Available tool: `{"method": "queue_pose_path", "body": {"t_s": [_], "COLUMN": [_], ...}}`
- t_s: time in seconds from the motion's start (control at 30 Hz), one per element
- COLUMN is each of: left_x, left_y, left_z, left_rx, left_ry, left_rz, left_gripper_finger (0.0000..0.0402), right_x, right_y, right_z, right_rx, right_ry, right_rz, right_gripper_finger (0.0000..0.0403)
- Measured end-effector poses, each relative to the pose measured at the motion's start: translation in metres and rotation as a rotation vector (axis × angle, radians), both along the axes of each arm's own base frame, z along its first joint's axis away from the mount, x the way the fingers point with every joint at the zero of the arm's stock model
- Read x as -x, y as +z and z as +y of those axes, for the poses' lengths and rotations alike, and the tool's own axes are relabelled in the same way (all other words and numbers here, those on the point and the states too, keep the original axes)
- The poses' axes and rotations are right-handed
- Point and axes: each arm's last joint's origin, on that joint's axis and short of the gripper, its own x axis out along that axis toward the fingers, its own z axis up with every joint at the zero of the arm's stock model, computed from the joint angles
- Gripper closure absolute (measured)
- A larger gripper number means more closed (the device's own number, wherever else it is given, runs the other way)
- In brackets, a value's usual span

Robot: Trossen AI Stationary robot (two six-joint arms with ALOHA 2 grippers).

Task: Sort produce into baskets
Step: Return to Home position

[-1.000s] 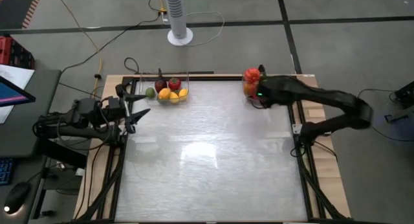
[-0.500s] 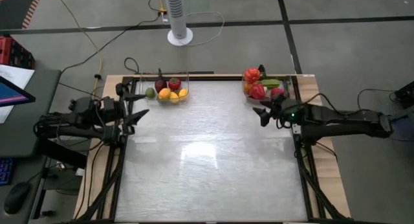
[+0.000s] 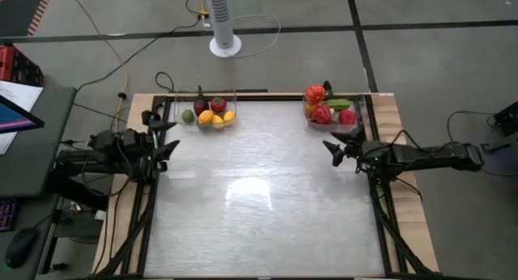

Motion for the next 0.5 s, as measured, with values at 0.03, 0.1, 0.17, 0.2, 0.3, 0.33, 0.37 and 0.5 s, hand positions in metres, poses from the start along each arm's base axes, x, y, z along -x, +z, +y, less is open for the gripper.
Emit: {"method": "queue_pose_path", "body": {"t_s": [0.03, 0.1, 0.17, 0.2, 0.3, 0.33, 0.37, 0.5], "left_x": [0.002, 0.005, 0.006, 0.007, 0.007, 0.005, 0.003, -0.005], "left_y": [-0.002, -0.006, -0.013, -0.017, -0.030, -0.035, -0.040, -0.057], "left_z": [0.000, -0.001, -0.001, -0.002, -0.003, -0.004, -0.004, -0.006], "left_rx": [-0.004, -0.003, 0.001, 0.000, -0.009, -0.009, -0.007, 0.023], "left_ry": [-0.006, -0.020, -0.045, -0.058, -0.107, -0.135, -0.165, -0.255], "left_rz": [-0.007, -0.022, -0.033, -0.032, -0.038, -0.031, -0.012, 0.045], "left_gripper_finger": [0.0157, 0.0157, 0.0157, 0.0157, 0.0157, 0.0157, 0.0157, 0.0157], "right_x": [0.001, 0.004, 0.004, 0.004, 0.002, 0.001, 0.001, 0.001], "right_y": [-0.004, -0.012, -0.020, -0.023, -0.023, -0.021, -0.020, -0.021], "right_z": [0.001, 0.003, 0.004, 0.005, 0.010, 0.011, 0.012, 0.014], "right_rx": [0.001, 0.005, 0.019, 0.028, 0.055, 0.054, 0.052, 0.056], "right_ry": [0.008, 0.030, 0.060, 0.075, 0.166, 0.184, 0.199, 0.198], "right_rz": [-0.023, -0.073, -0.124, -0.151, -0.219, -0.237, -0.244, -0.239], "right_gripper_finger": [0.0101, 0.0101, 0.0101, 0.0101, 0.0101, 0.0101, 0.0101, 0.0101]}}
